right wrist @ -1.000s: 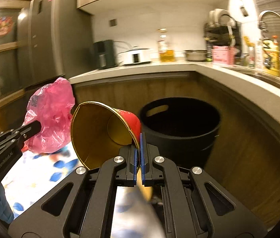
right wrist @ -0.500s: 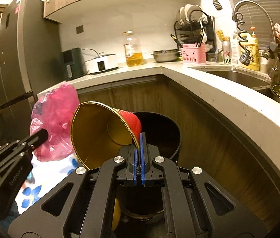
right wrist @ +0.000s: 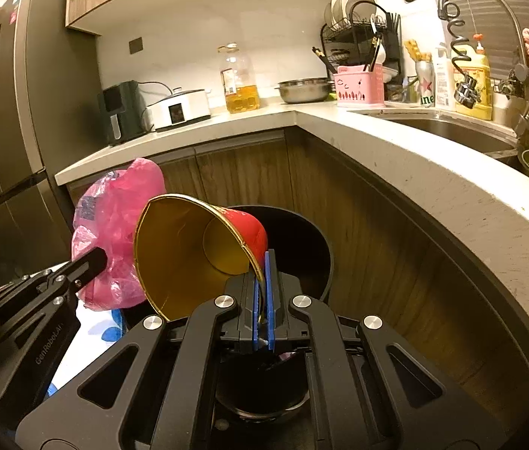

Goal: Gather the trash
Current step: 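Carry the pink bag and red cup over the bin and open both tools, then move both open tools back from the bin to the table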

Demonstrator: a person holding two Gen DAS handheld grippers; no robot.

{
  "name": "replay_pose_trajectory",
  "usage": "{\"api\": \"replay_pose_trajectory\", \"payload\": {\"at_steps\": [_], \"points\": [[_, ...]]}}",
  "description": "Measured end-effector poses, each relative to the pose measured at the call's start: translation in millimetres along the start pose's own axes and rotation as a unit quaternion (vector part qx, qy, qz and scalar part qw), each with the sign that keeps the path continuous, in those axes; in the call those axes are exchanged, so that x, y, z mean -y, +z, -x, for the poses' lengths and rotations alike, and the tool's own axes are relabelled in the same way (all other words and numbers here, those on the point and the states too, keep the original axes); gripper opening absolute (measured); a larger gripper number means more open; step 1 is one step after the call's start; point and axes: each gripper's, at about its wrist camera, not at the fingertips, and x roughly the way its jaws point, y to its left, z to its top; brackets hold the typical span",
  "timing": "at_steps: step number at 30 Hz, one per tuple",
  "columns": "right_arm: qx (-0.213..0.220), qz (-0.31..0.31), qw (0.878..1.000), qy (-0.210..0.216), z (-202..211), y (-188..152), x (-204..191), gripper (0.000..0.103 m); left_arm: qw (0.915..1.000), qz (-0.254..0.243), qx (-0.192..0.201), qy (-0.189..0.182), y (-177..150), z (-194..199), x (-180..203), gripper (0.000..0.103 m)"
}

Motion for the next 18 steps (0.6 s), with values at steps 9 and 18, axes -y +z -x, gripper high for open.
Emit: {"api": "replay_pose_trajectory", "payload": {"at_steps": [9, 18], "points": [[-0.018, 0.003, 1.000, -0.004, -18, -2, -1, 0.006, 0.9999, -0.005, -0.010, 0.001, -5, -10, 0, 0.015], [-0.024, -0.002, 1.000, -0.004, -20, -5, 4, 0.029, 0.9999, 0.010, -0.008, 0.006, -7, -8, -8, 0.050]]}}
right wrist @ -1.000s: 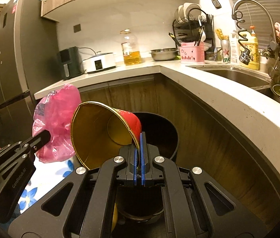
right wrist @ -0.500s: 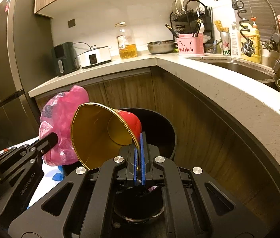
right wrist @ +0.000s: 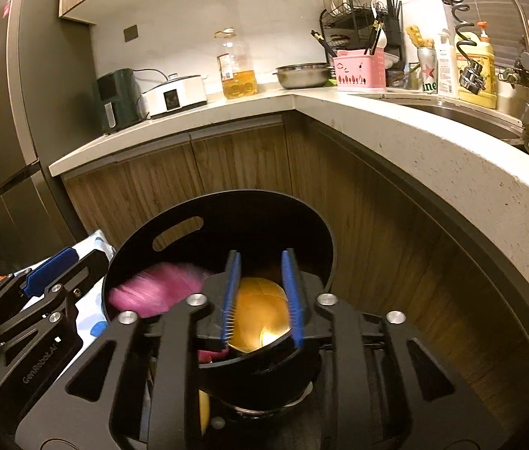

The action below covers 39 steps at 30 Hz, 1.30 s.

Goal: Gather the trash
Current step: 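Move both open tools back from the bin to the table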

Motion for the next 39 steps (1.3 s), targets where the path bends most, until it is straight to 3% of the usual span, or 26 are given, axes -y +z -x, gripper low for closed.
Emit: {"api": "replay_pose_trajectory", "payload": {"at_steps": [4, 18, 20, 32, 39], "points": [[0.001, -0.002, 1.000, -0.003, 4, -2, 2, 0.040, 0.9999, 0.011, 0.005, 0.008, -3, 6, -6, 0.068], [0.023, 0.014, 1.000, -0.004, 38, -12, -11, 0.077, 0.9976, 0.021, 0.027, 0.060, -16, 49, -24, 0.097], [0.029, 0.015, 0.999, -0.004, 43, -13, -13, 0.083, 0.9970, 0.023, 0.033, 0.067, -18, 56, -26, 0.097], [0.038, 0.022, 0.999, -0.005, 66, -21, -31, 0.085, 0.9942, 0.035, 0.045, 0.092, -31, 93, -44, 0.097], [0.037, 0.030, 0.999, 0.011, 75, -32, -55, 0.085, 0.9884, 0.057, 0.051, 0.131, -44, 116, -77, 0.097]]}}
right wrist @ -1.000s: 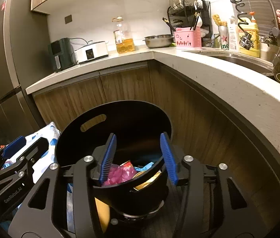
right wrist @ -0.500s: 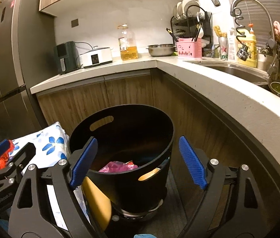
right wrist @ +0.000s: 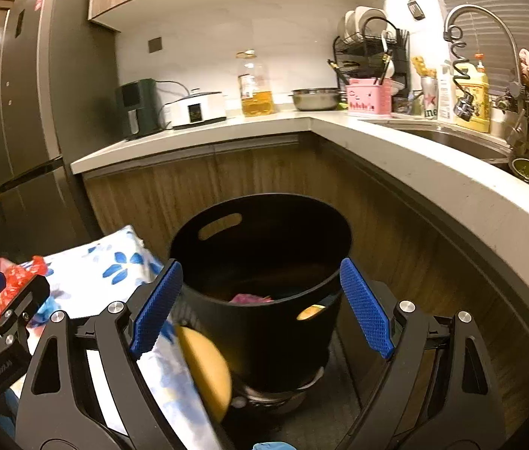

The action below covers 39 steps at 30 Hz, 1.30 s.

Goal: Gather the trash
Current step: 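Move both open tools back from the bin to the table, then grasp the red plastic bag with the left tool while the right tool grasps the blue glove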

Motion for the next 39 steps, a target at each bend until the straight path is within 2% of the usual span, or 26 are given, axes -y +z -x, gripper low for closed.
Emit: {"api": "replay_pose_trajectory", "payload": {"at_steps": [18, 27, 32, 36, 37, 38, 39], "points": [[-0.004, 0.043, 0.996, 0.076, 10, -35, -107, 0.085, 0.9943, 0.038, 0.006, 0.099, -15, 22, -115, 0.097], [-0.004, 0.065, 0.992, 0.105, 8, -43, -153, 0.085, 0.9944, 0.020, 0.014, 0.103, -7, -4, -140, 0.097], [-0.010, 0.074, 0.991, 0.107, 0, -48, -166, 0.085, 0.9952, 0.013, -0.005, 0.097, -10, -28, -150, 0.097], [-0.016, 0.076, 0.991, 0.108, -8, -50, -172, 0.085, 0.9953, 0.018, -0.041, 0.085, -18, -49, -158, 0.086], [-0.017, 0.077, 0.991, 0.108, -10, -51, -173, 0.085, 0.9951, 0.022, -0.051, 0.082, -20, -53, -160, 0.076], [-0.019, 0.077, 0.991, 0.109, -12, -52, -174, 0.085, 0.9949, 0.027, -0.060, 0.077, -22, -57, -162, 0.072], [-0.020, 0.078, 0.991, 0.110, -14, -52, -175, 0.085, 0.9948, 0.032, -0.066, 0.071, -23, -58, -164, 0.063]]}}
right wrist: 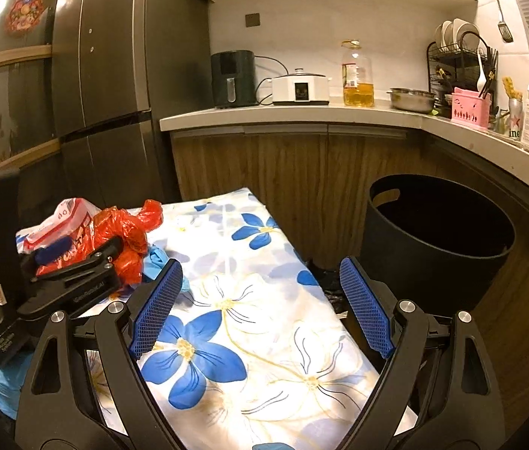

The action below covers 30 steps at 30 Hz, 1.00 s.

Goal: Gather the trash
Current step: 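Grasp the red plastic bag with the left tool while the right tool grasps the blue glove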

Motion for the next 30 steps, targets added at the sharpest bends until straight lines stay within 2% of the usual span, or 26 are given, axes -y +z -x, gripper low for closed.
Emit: {"api": "replay_pose_trajectory", "payload": {"at_steps": [4, 7, 9, 13, 17, 23, 30], "points": [[-0.008, 0.005, 1.000, 0.006, -8, -1, -6, 0.085, 0.9997, 0.010, -0.012, -0.018, -3, -2, -4, 0.032], [-0.010, 0.009, 1.000, 0.014, -11, -2, -12, 0.085, 0.9993, 0.025, -0.013, -0.023, -6, 3, -8, 0.021], [-0.011, 0.013, 1.000, 0.018, -12, -2, -16, 0.085, 0.9984, 0.049, -0.010, -0.024, -7, 12, -16, 0.017], [-0.017, 0.021, 0.999, 0.034, -18, -3, -27, 0.085, 0.9962, 0.084, 0.005, -0.025, -7, 36, -33, 0.016], [-0.025, 0.027, 0.998, 0.055, -27, -4, -40, 0.085, 0.9950, 0.094, 0.029, -0.016, -9, 61, -40, 0.016], [-0.039, 0.033, 0.996, 0.070, -51, -4, -61, 0.084, 0.9929, 0.106, 0.052, 0.015, -17, 89, -55, 0.015], [-0.066, 0.046, 0.994, 0.075, -78, -10, -82, 0.074, 0.9921, 0.112, 0.051, 0.026, -26, 98, -65, 0.016]]}}
